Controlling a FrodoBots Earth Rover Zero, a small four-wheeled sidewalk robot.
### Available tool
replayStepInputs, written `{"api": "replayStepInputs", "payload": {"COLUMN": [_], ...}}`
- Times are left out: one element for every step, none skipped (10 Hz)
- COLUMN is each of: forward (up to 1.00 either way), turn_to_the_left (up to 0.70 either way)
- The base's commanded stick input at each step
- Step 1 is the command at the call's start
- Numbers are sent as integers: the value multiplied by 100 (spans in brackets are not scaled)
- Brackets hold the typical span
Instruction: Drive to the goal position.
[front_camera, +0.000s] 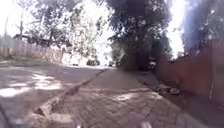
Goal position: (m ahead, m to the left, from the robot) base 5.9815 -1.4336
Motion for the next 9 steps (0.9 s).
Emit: {"api": "replayStepInputs", "payload": {"forward": [68,68,68,68,68,68,68,68,68], "turn_to_the_left": [0,0,0,0,-3,-19,-34,-34,-32]}}
